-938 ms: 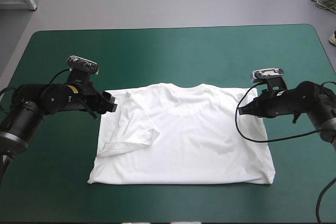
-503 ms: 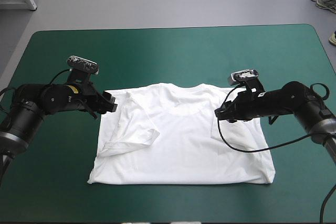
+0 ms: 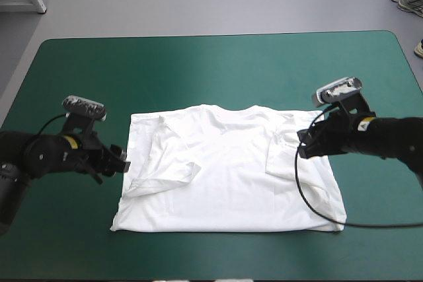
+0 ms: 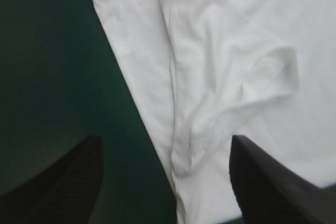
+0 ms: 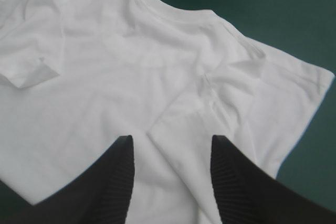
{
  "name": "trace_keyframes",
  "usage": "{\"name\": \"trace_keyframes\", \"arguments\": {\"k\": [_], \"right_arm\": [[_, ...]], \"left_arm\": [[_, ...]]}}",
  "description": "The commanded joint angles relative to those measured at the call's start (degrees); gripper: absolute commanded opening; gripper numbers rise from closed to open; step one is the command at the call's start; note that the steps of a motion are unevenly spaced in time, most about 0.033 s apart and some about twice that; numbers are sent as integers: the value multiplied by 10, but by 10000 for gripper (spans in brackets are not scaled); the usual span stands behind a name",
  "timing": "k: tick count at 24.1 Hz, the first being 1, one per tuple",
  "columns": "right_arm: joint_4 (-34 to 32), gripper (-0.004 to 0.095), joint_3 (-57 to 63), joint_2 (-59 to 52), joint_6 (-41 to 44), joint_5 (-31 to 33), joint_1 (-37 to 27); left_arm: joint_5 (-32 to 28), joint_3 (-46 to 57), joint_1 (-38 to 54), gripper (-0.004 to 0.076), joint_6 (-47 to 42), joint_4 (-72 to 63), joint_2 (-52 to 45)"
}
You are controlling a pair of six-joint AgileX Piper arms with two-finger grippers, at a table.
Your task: Fold the cloth
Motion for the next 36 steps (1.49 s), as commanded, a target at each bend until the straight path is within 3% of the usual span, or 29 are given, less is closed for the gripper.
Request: {"name": "trace_keyframes", "arguments": {"k": [1,7,12,22,25,27,30,36], "right_arm": [[-44,395,39,-96,46,-22,1],[-65,394,154,-204,91,-41,1],[-62,352,183,-205,91,-37,1],[-62,323,194,-205,91,-34,1],[-62,323,194,-205,91,-34,1],[-63,323,194,-205,91,-32,1],[-68,323,194,-205,91,-14,1],[-130,369,219,-205,114,62,1]], "left_arm": [[6,62,-2,501,-42,4,-66],[-11,219,-2,498,-67,10,-103],[-40,248,-2,448,-72,1,-88],[-77,261,-2,446,-45,-33,26],[-67,261,-2,375,-33,-33,53],[-64,261,-2,281,-26,-30,61],[-63,261,-2,52,-4,-28,63],[-65,261,-2,19,3,-29,63]]}}
